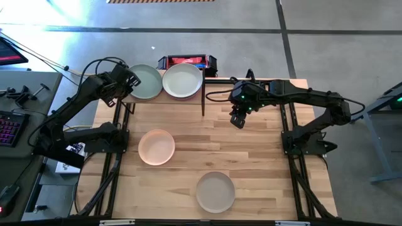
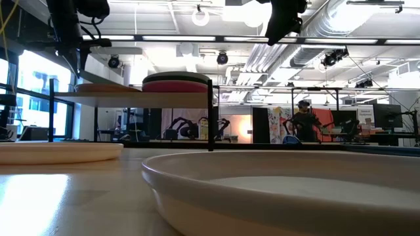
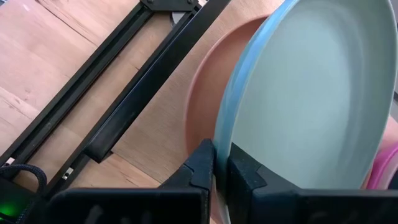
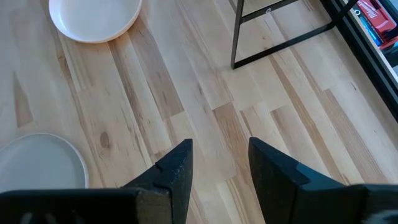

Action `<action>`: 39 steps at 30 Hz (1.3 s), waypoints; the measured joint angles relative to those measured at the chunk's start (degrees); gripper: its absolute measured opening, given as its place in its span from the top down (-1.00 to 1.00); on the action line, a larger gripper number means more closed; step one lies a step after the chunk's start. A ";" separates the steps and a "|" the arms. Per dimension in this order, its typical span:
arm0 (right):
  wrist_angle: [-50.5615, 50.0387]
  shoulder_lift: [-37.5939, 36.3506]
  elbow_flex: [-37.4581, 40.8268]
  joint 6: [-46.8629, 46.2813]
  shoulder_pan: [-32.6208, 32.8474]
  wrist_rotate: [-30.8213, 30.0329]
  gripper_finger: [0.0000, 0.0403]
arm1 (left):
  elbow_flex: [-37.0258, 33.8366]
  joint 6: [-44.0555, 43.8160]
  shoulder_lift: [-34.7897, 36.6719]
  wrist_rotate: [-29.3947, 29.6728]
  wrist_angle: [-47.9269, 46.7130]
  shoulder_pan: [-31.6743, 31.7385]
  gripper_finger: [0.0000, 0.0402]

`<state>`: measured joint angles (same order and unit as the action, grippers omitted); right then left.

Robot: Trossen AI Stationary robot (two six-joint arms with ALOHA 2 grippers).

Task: Place and stack plates onto a shelf
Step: Stack the light blue plate on top of the orange plate on the shelf

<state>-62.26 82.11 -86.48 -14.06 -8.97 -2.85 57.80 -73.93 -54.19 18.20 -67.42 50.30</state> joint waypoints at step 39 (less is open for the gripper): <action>-0.04 0.02 0.00 -0.99 0.00 0.02 0.34 | 0.07 9.70 3.12 -16.29 -2.80 2.27 0.53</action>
<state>-62.30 82.13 -86.48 -15.06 -8.97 -2.83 57.87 -64.23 -51.07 1.91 -70.22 52.58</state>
